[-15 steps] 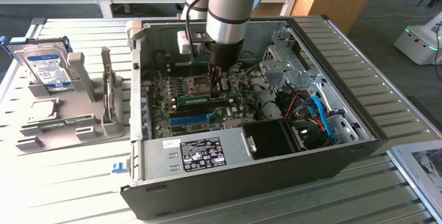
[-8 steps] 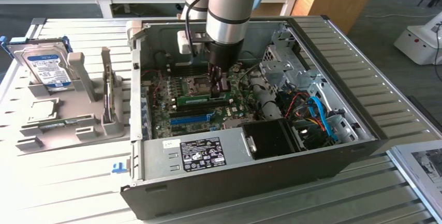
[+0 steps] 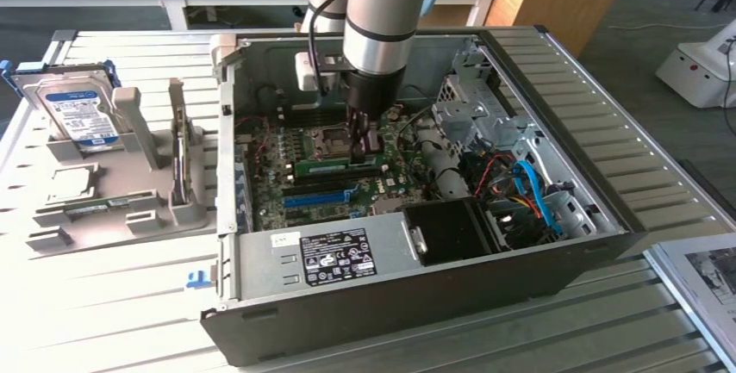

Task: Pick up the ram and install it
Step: 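Insert the ram into the slot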

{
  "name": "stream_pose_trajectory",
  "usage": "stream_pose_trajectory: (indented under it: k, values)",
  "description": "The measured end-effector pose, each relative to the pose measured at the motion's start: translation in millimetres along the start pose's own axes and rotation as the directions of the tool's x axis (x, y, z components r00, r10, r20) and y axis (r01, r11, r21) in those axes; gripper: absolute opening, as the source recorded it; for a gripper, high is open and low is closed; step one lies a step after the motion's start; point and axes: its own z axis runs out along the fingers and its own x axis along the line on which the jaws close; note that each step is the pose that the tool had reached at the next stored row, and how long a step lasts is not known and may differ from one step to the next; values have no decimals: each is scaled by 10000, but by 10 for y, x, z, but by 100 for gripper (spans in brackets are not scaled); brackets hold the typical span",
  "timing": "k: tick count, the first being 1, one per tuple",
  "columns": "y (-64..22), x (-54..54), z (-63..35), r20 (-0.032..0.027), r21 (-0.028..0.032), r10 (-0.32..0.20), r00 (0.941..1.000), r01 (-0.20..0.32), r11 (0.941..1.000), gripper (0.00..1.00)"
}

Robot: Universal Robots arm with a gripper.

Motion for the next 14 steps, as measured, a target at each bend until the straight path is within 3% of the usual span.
stream_pose_trajectory:
  k: [14]
  values:
    - [8,-1,13,2,8,-1,10000,1,10000,12]
